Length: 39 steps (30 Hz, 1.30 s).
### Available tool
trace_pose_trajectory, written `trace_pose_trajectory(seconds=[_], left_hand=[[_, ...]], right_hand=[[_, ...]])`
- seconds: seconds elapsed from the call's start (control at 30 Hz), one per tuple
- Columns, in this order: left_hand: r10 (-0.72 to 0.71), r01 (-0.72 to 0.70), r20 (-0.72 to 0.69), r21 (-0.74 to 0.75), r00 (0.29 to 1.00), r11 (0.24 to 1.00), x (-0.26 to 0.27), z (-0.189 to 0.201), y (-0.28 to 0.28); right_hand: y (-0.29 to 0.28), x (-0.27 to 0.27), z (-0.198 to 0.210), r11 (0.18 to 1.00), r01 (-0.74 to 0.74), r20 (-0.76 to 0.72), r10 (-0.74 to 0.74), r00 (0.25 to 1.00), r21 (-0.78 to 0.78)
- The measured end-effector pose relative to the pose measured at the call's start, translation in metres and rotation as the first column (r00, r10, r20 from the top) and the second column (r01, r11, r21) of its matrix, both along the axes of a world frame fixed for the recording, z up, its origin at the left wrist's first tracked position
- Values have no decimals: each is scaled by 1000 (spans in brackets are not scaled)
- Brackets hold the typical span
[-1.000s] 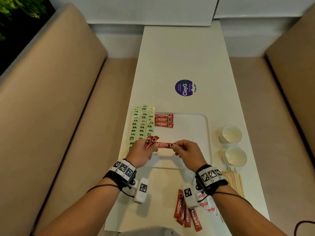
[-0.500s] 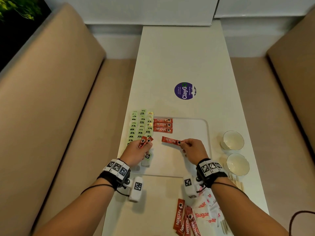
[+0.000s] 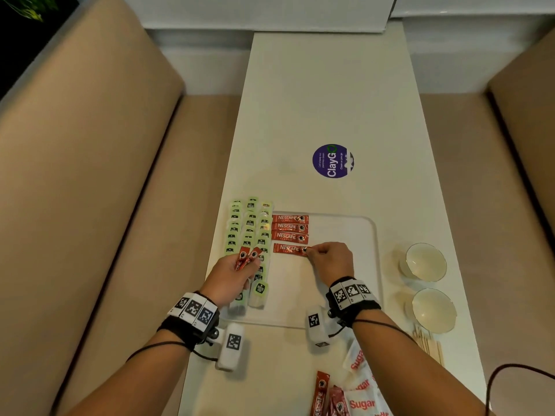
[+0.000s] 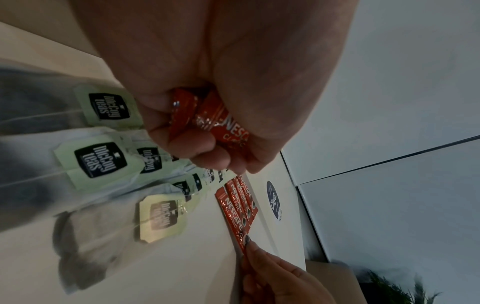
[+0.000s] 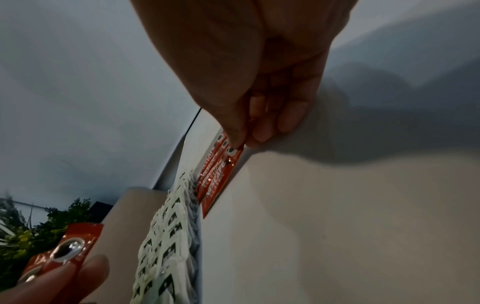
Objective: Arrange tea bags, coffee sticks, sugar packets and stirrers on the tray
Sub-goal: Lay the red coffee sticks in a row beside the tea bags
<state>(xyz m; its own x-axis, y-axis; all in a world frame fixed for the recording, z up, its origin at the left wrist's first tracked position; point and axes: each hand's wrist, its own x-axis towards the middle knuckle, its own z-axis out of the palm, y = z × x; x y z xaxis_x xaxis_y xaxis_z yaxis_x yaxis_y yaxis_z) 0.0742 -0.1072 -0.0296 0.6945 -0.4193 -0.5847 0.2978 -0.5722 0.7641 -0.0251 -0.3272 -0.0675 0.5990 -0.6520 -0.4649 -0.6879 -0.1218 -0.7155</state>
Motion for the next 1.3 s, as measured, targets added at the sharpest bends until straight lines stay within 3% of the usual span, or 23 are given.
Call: trace_pose_trajectory(seconds=[0.2, 0.7, 0.97, 1.13, 1.3], left_hand=[[11, -11, 0, -11, 1000, 1000, 7, 0, -6], [36, -36, 0, -24, 999, 999, 6, -2, -7], [72, -88, -119, -135, 990, 987, 4, 3, -8], [-10, -3, -89, -139, 996, 990, 1, 7, -7], [-56, 45, -91, -126, 994, 991, -3, 14, -12]], right_hand=[[3, 8, -4, 998, 57, 4, -57, 998, 4], [5, 11, -4, 999, 14, -26, -15, 1000, -51], [4, 9, -4, 998, 17, -4, -17, 1000, -52], [7, 2, 1, 999, 50, 100, -48, 994, -19], [12, -7, 12, 988, -148, 243, 132, 961, 49]])
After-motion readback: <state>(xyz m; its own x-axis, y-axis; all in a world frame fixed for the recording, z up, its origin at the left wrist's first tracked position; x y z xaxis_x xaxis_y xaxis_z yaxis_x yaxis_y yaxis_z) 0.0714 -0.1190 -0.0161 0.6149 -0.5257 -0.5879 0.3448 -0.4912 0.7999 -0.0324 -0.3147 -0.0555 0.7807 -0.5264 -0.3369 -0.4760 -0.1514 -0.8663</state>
